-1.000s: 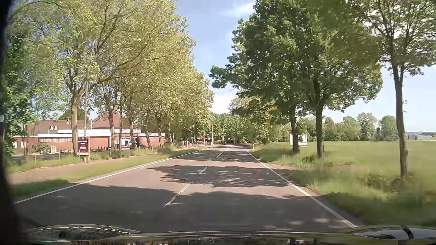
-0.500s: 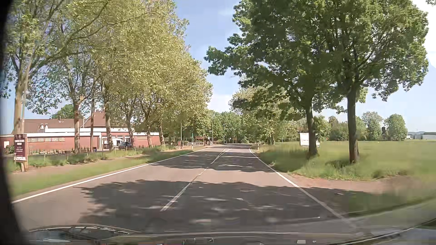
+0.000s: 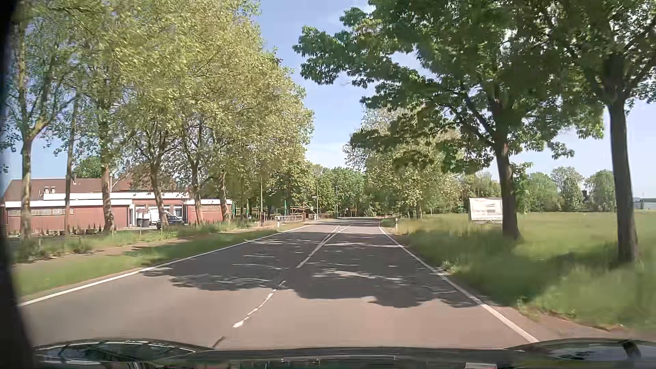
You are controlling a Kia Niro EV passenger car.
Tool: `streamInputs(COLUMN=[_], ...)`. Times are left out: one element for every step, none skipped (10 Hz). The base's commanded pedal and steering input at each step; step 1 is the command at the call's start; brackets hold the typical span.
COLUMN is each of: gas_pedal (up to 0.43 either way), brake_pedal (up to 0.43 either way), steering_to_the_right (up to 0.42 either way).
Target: Follow the waypoints while adhering to traffic rules and regulations
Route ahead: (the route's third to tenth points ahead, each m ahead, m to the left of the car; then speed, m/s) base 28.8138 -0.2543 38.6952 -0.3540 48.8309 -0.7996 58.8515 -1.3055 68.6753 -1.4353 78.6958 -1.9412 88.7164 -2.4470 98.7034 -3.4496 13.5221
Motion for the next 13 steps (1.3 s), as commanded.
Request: streamInputs(gas_pedal=[0.150,0.150,0.150,0.150,0.150,0.150,0.150,0.150,0.150,0.150,0.150,0.150,0.150], brake_pedal=[0.000,0.000,0.000,0.000,0.000,0.000,0.000,0.000,0.000,0.000,0.000,0.000,0.000], steering_to_the_right=[0.001,0.001,0.001,0.001,0.002,0.002,0.002,0.002,0.002,0.002,0.002,0.002,0.002])
